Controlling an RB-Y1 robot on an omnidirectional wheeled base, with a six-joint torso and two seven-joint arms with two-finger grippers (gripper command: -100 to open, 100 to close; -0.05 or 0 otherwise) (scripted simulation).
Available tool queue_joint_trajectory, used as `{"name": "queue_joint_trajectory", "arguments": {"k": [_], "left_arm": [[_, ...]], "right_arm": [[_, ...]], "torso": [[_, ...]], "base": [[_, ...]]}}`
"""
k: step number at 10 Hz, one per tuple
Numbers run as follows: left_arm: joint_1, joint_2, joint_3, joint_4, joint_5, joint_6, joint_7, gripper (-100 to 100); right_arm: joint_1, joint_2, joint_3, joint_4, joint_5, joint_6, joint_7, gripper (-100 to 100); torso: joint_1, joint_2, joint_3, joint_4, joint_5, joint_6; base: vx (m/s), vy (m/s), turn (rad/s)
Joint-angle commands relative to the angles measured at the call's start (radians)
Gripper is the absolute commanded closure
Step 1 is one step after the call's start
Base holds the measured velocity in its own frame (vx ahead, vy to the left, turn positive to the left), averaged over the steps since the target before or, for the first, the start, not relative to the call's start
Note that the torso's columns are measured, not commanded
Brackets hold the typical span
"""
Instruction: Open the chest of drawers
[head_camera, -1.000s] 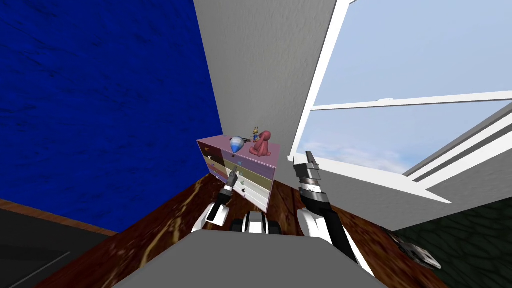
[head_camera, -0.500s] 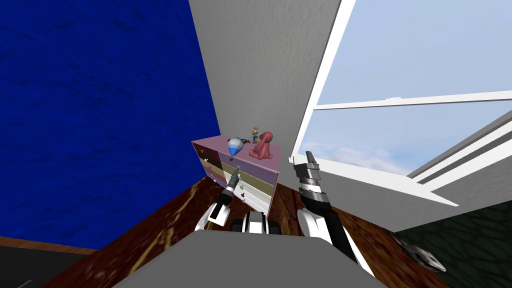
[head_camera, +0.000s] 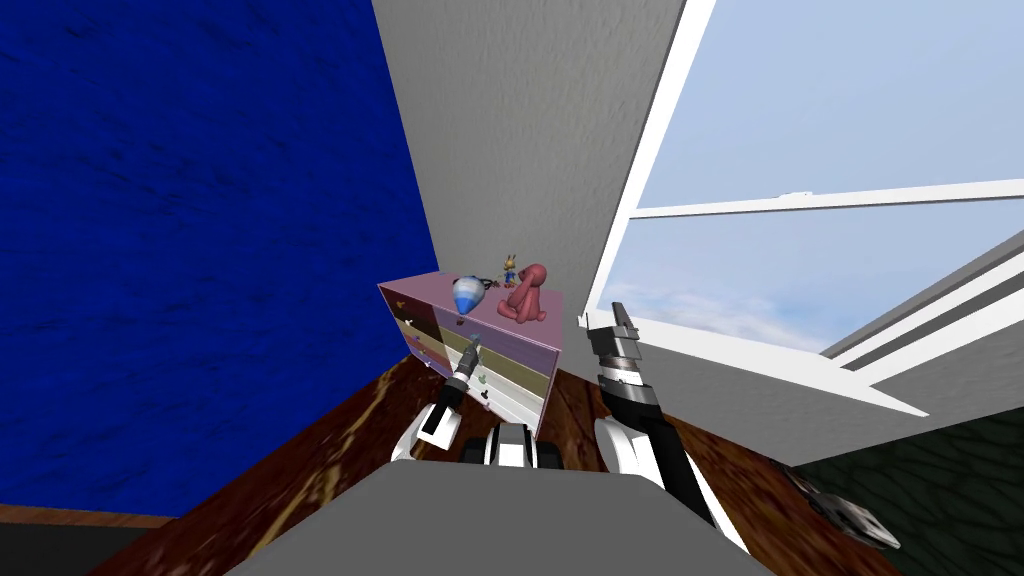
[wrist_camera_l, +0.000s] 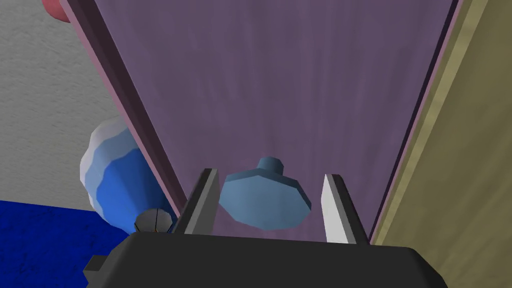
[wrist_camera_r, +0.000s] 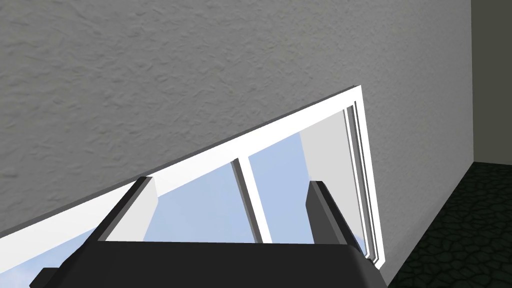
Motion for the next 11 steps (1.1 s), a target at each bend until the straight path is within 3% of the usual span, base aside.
{"name": "queue_joint_trajectory", "arguments": {"k": [1,4,5,8,9,10,11], "left_arm": [[0.013,0.011,-0.007,-0.023,0.000,0.007,0.009,100],[0.019,0.017,-0.010,-0.036,0.000,0.011,0.013,100],[0.002,0.016,-0.007,-0.031,0.000,0.039,0.014,-100],[-0.022,0.015,-0.003,-0.026,0.002,0.077,0.014,-100],[-0.016,0.014,-0.004,-0.027,0.001,0.065,0.013,-100],[-0.027,0.017,-0.001,-0.046,0.002,0.097,0.016,-100],[-0.018,0.018,-0.003,-0.039,0.002,0.079,0.015,-100]], "right_arm": [[0.000,0.000,0.000,0.000,0.000,0.000,0.000,0],[0.000,0.000,0.000,0.000,0.000,0.000,0.000,0],[0.000,0.000,0.000,0.000,0.000,0.000,0.000,0],[0.000,0.000,0.000,0.000,0.000,0.000,0.000,0],[0.000,0.000,0.000,0.000,0.000,0.000,0.000,0],[0.000,0.000,0.000,0.000,0.000,0.000,0.000,0],[0.000,0.000,0.000,0.000,0.000,0.000,0.000,0]], "torso": [[0.004,0.005,0.003,0.001,0.001,0.000],[0.000,0.000,0.000,0.000,0.000,0.000],[-0.002,-0.008,-0.005,-0.002,0.000,0.000],[-0.002,-0.009,-0.006,-0.003,-0.001,0.000],[-0.001,-0.004,-0.003,-0.001,0.000,0.000],[0.002,0.003,0.002,0.001,0.000,0.000],[0.002,0.003,0.002,0.001,0.001,0.000]], "base": [[-0.183,0.062,0.026],[-0.165,0.043,0.015],[0.047,-0.008,-0.047],[0.140,-0.055,-0.031],[0.077,-0.034,-0.006],[0.073,-0.028,-0.014],[0.045,-0.016,-0.003]]}}
